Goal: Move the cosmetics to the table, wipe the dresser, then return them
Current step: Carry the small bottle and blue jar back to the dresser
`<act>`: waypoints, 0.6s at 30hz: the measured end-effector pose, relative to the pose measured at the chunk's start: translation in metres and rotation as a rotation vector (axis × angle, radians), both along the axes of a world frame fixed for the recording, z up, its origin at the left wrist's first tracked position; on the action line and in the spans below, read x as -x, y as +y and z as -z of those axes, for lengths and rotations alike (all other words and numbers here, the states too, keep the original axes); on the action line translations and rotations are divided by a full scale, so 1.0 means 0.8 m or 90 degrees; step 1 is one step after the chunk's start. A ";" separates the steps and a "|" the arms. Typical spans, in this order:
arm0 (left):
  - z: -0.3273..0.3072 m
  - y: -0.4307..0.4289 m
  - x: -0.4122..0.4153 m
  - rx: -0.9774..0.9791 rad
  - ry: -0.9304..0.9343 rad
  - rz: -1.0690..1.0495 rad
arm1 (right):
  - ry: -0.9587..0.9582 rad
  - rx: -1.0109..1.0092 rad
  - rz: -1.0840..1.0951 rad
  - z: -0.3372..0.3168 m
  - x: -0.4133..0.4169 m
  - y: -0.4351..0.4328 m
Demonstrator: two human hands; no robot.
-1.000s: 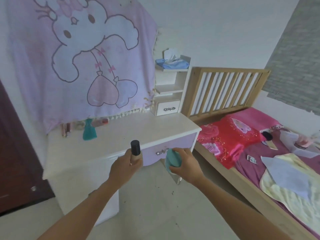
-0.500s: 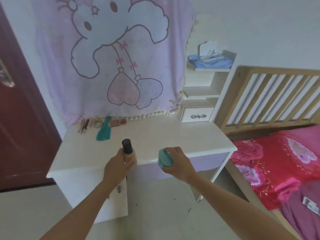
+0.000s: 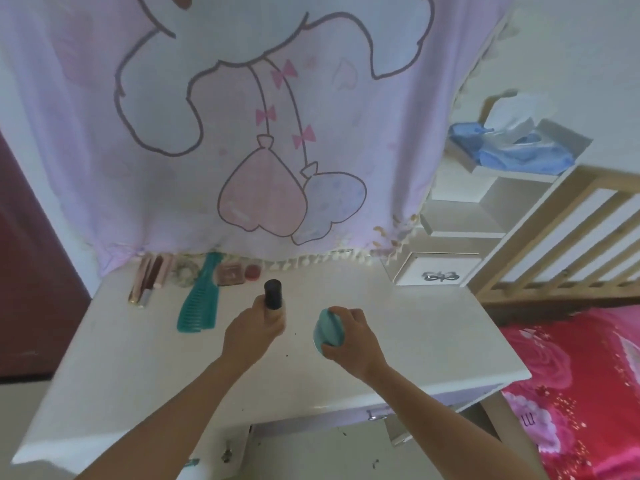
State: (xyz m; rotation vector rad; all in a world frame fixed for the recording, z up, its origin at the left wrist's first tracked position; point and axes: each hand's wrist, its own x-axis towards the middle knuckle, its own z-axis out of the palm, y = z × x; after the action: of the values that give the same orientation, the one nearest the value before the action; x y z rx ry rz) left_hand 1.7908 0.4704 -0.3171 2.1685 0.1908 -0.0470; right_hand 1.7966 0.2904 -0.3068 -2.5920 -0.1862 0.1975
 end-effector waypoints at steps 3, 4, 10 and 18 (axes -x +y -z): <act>0.012 0.010 -0.030 -0.019 0.015 0.002 | 0.008 0.002 0.027 0.016 -0.026 0.013; 0.017 0.012 -0.038 -0.023 0.015 -0.009 | 0.013 0.005 0.029 0.023 -0.032 0.016; 0.060 0.019 -0.081 -0.024 0.050 -0.074 | 0.051 0.042 0.002 0.050 -0.070 0.024; 0.067 0.019 -0.140 -0.051 0.058 -0.103 | 0.047 0.018 -0.059 0.061 -0.153 0.038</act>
State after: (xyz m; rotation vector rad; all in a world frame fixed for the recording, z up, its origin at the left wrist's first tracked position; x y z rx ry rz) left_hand 1.9027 0.4858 -0.3710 2.2243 0.4268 -0.0463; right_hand 1.9189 0.3206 -0.3557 -2.6014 -0.2799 0.3312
